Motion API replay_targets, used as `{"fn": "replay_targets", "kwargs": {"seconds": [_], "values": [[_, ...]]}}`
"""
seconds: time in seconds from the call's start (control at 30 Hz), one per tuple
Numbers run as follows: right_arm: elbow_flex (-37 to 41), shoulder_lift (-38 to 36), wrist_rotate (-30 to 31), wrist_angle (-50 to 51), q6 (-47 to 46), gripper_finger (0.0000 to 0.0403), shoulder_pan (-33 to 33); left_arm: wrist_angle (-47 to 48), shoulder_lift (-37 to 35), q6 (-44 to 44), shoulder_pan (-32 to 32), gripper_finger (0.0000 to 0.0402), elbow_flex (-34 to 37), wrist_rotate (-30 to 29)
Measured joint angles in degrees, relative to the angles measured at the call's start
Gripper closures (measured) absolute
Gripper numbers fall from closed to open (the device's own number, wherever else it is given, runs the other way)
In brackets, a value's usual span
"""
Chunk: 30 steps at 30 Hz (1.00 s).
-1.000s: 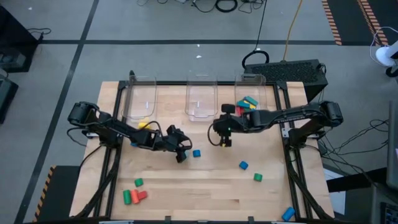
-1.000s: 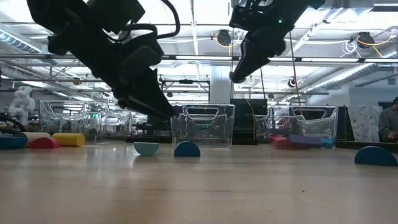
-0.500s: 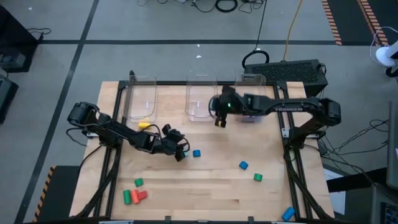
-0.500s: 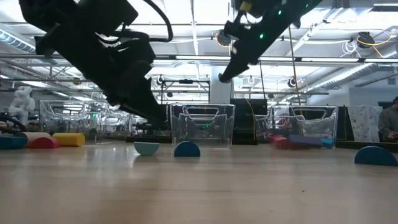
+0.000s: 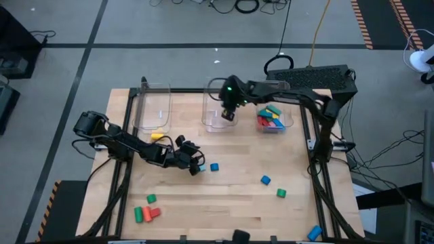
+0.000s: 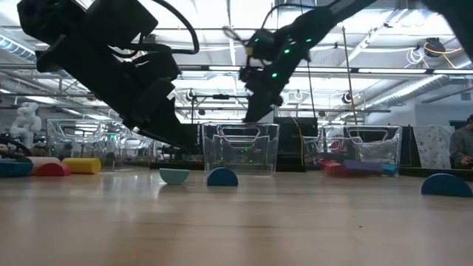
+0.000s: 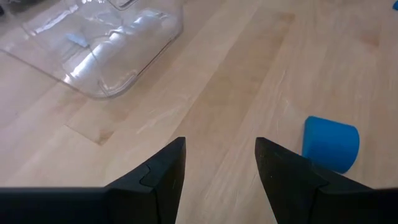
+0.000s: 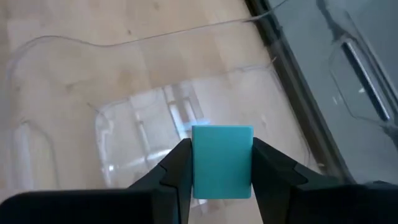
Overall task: Sort blocks by size
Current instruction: Put the light blue half circle block into the center transparent bin
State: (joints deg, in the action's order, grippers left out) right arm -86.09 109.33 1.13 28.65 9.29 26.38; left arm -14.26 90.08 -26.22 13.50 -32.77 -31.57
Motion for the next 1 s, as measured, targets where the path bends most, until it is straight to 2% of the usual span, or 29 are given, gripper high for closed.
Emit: {"fn": "replay_targets", "kwargs": {"seconds": [0.1,0.2,0.3,0.4,0.57,0.77,0.87,1.0], "values": [[-6.9,5.1,-0.2,6.0,1.0,0.0289,0.9,0.0,0.0,0.0,0.0,0.0206,0.0,0.0],[-13.2,9.7,-3.7,11.2,2.3,0.0289,2.0,0.3,0.0,-0.1,0.0,0.0206,0.0,0.1],[-17.8,13.8,-7.5,14.2,3.0,0.0289,2.6,0.4,0.0,-0.3,0.3,0.0206,0.0,0.9],[-20.8,17.4,-8.4,15.8,3.8,0.0289,2.8,0.4,0.0,-1.2,1.1,0.0206,0.0,1.2],[-22.7,21.2,-9.0,16.8,3.9,0.0289,2.9,0.8,0.0,-2.0,2.3,0.0206,0.0,1.3],[-22.7,22.2,-9.0,17.4,3.7,0.0287,2.8,1.1,0.0,-1.9,2.3,0.0206,0.0,0.3],[-22.7,22.2,-9.0,17.1,3.7,0.027,2.8,1.1,0.0,-1.8,2.3,0.0206,0.0,-0.1],[-22.7,22.2,-9.0,17.1,3.7,0.0226,2.8,1.3,0.0,-1.7,2.3,0.0206,0.0,-0.1]]}}
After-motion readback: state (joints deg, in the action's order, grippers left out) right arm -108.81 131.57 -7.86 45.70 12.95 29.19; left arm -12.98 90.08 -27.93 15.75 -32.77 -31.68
